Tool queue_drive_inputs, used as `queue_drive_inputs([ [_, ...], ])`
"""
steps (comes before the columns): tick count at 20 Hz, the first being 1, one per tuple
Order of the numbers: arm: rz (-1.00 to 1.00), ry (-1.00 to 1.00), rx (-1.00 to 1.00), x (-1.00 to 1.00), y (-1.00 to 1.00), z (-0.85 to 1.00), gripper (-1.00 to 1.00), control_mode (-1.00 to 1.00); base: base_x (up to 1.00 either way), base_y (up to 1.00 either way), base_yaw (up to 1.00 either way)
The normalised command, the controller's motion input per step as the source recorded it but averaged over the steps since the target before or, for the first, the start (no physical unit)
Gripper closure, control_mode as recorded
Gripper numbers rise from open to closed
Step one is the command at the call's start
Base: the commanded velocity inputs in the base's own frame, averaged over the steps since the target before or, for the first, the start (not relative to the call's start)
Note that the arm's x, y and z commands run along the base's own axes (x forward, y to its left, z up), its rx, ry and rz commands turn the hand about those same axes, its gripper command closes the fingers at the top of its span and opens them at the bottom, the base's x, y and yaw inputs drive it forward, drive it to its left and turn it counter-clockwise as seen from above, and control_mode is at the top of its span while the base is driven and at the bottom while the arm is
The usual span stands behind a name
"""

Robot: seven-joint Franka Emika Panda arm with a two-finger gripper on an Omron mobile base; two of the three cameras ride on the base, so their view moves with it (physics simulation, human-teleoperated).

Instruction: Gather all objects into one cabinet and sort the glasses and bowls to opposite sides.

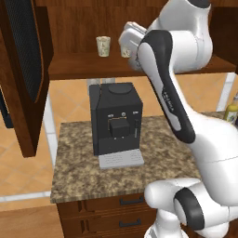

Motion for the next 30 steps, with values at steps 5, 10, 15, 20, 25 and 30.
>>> queue_drive_inputs([
  [5, 0.00, 0.31, -0.17, 0.73, 0.01, 0.00, 1.00, -1.00, 0.00, 0.00, 0.00],
  [10, 0.01, -0.02, -0.08, 0.16, 0.04, 0.00, 1.00, -1.00, 0.00, 0.00, 0.00],
  [15, 0.00, -0.03, -0.05, 0.16, 0.00, 0.00, 1.00, -1.00, 0.00, 0.00, 0.00],
  [20, 0.00, -0.24, -0.16, 0.57, 0.00, -0.01, 1.00, -1.00, 0.00, 0.00, 0.00],
  [25, 0.00, -0.13, -0.08, 0.06, 0.00, -0.02, 1.00, -1.00, 0.00, 0.00, 0.00],
  [30, 0.00, -0.24, -0.11, 0.61, -0.11, -0.31, 1.00, -1.00, 0.00, 0.00, 0.00],
])
